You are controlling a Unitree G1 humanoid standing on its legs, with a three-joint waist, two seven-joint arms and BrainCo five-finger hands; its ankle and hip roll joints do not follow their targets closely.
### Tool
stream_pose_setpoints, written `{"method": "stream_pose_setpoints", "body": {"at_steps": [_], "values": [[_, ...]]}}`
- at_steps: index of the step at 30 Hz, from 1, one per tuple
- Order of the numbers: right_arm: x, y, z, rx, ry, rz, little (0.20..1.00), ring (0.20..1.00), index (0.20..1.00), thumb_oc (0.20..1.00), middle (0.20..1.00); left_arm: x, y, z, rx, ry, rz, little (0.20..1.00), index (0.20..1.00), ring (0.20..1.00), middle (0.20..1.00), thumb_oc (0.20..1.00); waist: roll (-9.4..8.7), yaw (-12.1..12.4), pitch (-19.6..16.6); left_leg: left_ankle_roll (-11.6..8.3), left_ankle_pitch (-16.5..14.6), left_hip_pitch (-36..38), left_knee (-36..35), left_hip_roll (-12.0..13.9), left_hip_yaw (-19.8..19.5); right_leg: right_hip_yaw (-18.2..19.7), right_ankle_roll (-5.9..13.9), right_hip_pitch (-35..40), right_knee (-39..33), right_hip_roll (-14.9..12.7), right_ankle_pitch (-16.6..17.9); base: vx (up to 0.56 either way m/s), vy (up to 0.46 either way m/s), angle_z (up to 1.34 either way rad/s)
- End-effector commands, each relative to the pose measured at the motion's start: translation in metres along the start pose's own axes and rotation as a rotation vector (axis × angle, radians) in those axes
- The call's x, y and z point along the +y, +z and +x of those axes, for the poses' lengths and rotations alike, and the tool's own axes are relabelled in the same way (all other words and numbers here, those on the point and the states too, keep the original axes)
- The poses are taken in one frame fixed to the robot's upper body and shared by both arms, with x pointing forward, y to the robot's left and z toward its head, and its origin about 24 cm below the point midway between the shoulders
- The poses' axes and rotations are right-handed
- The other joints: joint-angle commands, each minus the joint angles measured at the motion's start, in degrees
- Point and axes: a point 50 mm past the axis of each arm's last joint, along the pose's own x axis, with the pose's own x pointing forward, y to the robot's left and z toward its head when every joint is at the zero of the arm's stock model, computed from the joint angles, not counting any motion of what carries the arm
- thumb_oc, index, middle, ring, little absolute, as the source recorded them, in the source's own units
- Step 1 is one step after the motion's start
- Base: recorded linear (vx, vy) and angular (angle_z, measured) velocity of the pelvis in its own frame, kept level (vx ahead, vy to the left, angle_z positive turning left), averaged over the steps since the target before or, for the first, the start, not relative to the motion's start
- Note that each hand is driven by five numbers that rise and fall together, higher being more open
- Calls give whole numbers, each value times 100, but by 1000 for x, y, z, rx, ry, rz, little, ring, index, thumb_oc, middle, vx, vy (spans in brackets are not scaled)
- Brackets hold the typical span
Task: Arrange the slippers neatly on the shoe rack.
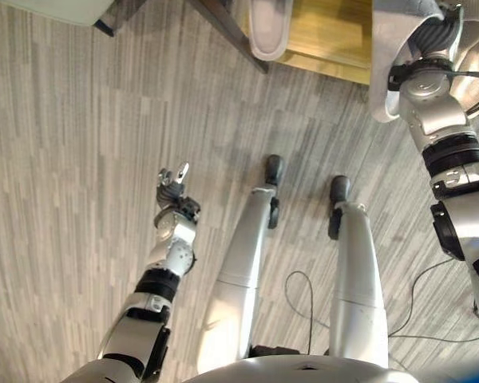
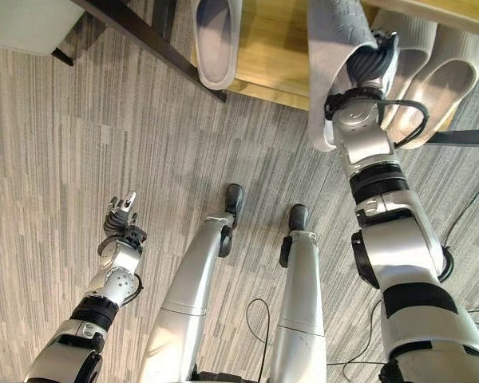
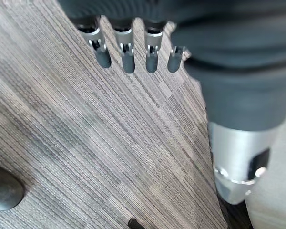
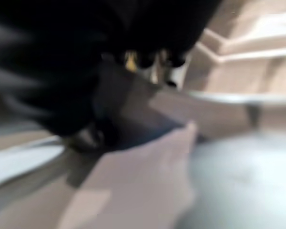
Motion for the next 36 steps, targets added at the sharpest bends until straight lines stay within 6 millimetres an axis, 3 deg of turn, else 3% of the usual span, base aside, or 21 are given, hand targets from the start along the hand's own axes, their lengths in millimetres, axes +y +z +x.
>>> {"method": "stream_pose_setpoints", "body": {"at_steps": [1,2,3,4,16,30,36], "values": [[-8,-4,3,-20,-27,1,200,200,200,200,200,19,-3,-6,-19,7,67,1000,1000,1000,1000,1000,181,-47,-621,5,-499,-76,-283,111,67,-37,97,155,-397,-282,111,12,-2,13],[-9,-2,4,-19,-25,10,200,200,200,200,200,18,-3,-7,-19,-4,72,1000,1000,1000,1000,1000,188,-17,-641,3,-502,-95,-286,93,51,-47,94,144,-412,-296,104,12,-8,9],[-9,-1,4,-18,-23,14,492,492,492,492,492,17,-1,-8,-25,-16,83,1000,1000,1000,1000,1000,187,2,-655,2,-505,-103,-286,81,37,-46,89,139,-417,-300,95,12,-8,8],[-9,-1,4,-18,-22,14,1000,1000,1000,1000,1000,17,-1,-8,-25,-15,83,1000,1000,1000,1000,1000,188,1,-661,2,-506,-109,-284,80,35,-48,88,134,-417,-300,95,22,-7,4],[27,5,-10,42,118,190,1000,1000,1000,1000,1000,17,-16,-20,53,-140,222,1000,1000,1000,1000,1000,213,171,-847,-9,-432,-400,-240,51,25,-72,95,-118,-469,-354,244,14,18,0],[45,-17,-27,130,144,220,1000,1000,1000,1000,1000,14,-7,-21,19,-209,368,1000,1000,1000,1000,1000,198,135,-787,-32,-135,-272,-836,58,-32,-171,158,-28,-748,-402,401,-10,5,1],[56,-16,-32,160,181,265,1000,1000,1000,1000,1000,13,-3,-21,-3,-221,408,1000,1000,1000,1000,1000,223,156,-797,-53,-74,-343,-885,47,-58,-203,182,-72,-791,-443,418,-6,-4,1]]}}
